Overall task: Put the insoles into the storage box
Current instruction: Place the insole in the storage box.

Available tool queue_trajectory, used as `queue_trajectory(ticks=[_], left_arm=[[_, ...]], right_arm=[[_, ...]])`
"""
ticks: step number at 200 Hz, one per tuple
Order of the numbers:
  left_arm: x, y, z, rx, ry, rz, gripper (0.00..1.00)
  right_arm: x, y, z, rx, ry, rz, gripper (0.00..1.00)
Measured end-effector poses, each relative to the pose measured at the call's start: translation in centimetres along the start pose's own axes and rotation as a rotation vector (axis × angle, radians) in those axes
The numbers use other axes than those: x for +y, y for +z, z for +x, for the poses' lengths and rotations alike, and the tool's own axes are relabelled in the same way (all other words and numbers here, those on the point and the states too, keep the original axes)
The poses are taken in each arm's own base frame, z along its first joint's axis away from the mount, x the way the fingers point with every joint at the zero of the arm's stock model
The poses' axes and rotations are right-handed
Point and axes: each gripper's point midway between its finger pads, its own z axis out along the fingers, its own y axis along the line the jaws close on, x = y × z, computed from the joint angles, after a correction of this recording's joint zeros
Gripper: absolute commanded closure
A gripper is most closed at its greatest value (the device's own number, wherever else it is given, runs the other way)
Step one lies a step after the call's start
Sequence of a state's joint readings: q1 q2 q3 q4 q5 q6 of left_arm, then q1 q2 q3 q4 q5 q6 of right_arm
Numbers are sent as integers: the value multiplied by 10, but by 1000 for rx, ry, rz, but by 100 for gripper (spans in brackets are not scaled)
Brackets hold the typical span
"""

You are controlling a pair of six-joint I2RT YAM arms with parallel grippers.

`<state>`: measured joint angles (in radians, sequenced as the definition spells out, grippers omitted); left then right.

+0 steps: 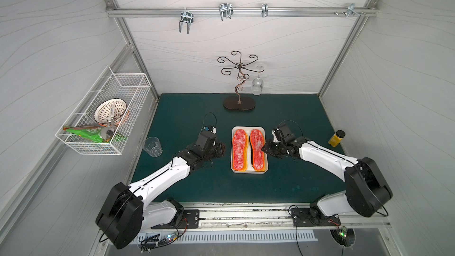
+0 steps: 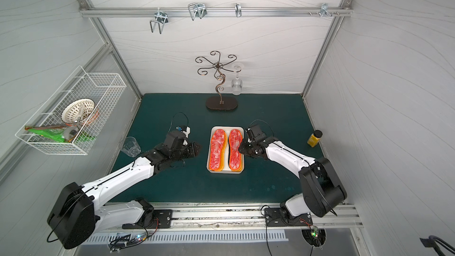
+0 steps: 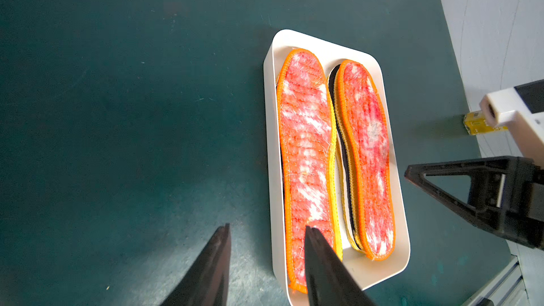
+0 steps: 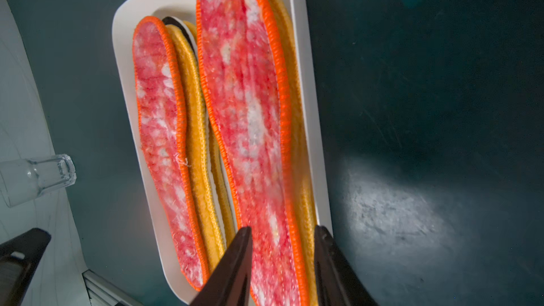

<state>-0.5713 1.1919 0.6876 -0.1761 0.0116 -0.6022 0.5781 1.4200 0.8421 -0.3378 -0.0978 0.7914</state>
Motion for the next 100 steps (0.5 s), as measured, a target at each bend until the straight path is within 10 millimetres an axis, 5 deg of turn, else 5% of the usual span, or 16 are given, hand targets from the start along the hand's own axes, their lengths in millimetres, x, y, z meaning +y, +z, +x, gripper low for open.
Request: queue_trajectory(ticks=[25, 42, 57, 76, 100], left_arm=[[2, 0, -1, -7, 3, -10, 53], [5, 0, -3, -20, 16, -31, 21], [11, -1, -6, -37, 22, -62, 9], [18, -4, -17, -87, 47, -110, 4], [31, -15, -46, -193, 69, -186, 2]], right_arm=[[13, -20, -10, -50, -61, 5, 46], [20, -37, -22, -110, -117, 13, 31], [23, -49, -34, -169, -195, 33, 17], [24, -60, -51, -241, -295, 79, 2], [22, -74, -80, -348, -406, 149, 1]])
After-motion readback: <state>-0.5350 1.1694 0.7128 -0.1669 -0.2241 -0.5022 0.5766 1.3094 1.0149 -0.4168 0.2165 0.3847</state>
